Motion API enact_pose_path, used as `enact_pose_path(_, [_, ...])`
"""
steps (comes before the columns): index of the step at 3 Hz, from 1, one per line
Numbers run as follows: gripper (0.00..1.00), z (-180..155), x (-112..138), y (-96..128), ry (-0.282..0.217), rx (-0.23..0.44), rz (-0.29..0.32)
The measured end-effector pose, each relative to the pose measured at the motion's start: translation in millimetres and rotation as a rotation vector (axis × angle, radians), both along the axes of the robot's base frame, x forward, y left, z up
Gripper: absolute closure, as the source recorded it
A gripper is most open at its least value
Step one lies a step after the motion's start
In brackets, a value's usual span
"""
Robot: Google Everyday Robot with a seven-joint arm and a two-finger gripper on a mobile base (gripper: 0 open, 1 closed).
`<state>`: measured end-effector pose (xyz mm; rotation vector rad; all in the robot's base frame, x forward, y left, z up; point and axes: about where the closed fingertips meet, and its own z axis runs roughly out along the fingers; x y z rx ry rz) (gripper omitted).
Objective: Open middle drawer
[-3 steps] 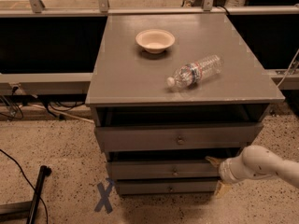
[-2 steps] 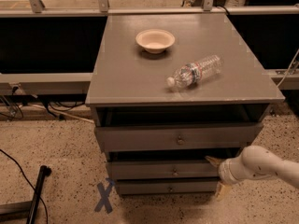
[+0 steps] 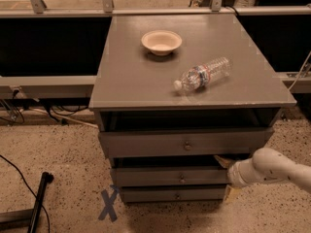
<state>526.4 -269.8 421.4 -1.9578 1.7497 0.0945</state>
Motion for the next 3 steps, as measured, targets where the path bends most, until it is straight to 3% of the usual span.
enact_pose_path(3, [0.72, -9.9, 5.9, -17.4, 0.018, -0.043, -0.035])
